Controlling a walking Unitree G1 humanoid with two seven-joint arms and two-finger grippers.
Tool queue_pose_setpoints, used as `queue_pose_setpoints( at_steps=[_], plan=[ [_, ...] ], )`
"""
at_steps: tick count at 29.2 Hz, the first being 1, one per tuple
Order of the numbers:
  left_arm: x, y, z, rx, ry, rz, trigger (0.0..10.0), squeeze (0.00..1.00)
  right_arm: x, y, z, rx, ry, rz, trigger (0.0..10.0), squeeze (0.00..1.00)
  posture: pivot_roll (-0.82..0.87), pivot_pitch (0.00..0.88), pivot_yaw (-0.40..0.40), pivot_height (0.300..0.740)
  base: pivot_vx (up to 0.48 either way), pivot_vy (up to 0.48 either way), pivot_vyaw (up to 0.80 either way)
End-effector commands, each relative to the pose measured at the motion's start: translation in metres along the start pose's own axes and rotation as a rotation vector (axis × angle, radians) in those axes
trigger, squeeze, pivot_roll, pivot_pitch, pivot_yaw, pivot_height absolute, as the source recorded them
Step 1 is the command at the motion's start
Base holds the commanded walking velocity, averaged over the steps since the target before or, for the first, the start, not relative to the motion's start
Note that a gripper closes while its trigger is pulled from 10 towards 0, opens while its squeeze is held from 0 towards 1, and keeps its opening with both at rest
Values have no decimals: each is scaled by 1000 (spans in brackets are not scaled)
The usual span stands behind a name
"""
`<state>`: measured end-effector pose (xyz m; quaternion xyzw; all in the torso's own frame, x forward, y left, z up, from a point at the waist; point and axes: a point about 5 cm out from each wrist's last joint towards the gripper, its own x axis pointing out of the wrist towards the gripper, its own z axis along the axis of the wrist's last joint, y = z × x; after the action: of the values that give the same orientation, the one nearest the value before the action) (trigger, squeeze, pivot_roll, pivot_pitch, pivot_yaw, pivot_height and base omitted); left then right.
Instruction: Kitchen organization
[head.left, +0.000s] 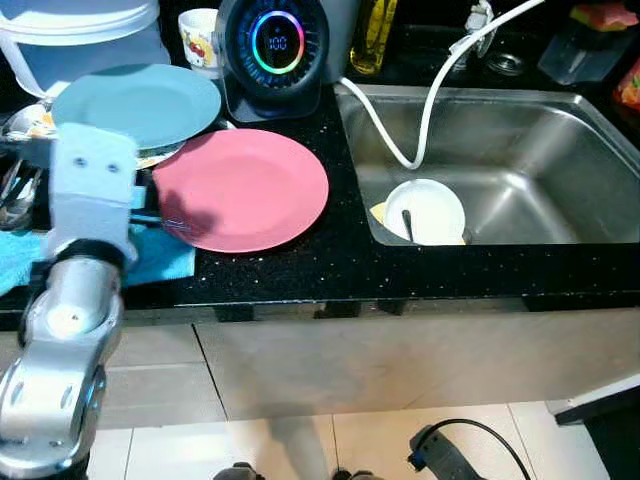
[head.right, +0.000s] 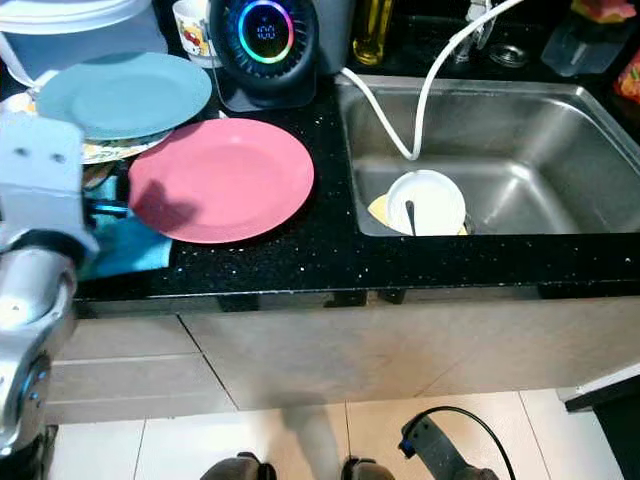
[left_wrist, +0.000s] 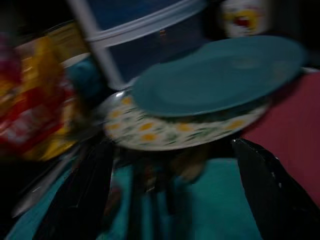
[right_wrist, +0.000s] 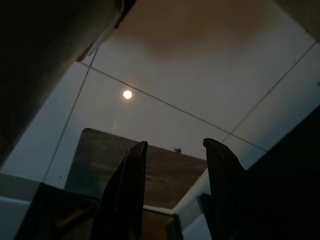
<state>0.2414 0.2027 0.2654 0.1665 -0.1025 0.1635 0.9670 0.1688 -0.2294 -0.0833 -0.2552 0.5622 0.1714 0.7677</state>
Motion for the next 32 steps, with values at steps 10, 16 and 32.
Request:
queue_pose_setpoints(
  at_steps=[10,16,32],
  plan=[
    [-14,18,-48,-402,288,186,10000,0,0,3,-10,-32,40,20,10000,0,243,171,-89,740,0,0,0],
    [-11,11,-52,-456,321,140,10000,0,0,3,-8,-16,30,15,10000,0,218,163,-74,740,0,0,0],
    [-1,-8,-20,-334,212,-75,10000,0,1,8,-16,19,41,14,10000,0,199,153,-52,740,0,0,0]
  ],
)
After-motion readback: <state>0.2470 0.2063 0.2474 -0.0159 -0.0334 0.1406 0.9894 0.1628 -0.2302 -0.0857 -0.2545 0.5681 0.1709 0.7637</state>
